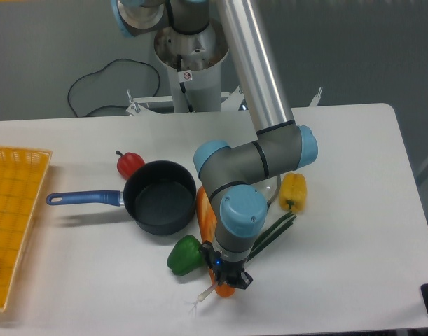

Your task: Pick up the green onion

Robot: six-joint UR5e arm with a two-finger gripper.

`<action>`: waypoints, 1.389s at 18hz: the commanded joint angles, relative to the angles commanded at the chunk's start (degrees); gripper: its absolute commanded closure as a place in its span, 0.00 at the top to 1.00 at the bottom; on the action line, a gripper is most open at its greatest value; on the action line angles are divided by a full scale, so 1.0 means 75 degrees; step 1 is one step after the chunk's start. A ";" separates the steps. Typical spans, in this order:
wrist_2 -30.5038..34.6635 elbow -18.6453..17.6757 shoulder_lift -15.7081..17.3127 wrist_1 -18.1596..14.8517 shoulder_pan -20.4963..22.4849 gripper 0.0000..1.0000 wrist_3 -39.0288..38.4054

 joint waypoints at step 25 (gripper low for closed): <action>-0.0445 -0.0164 0.1758 -0.0737 -0.0434 0.00 -0.1359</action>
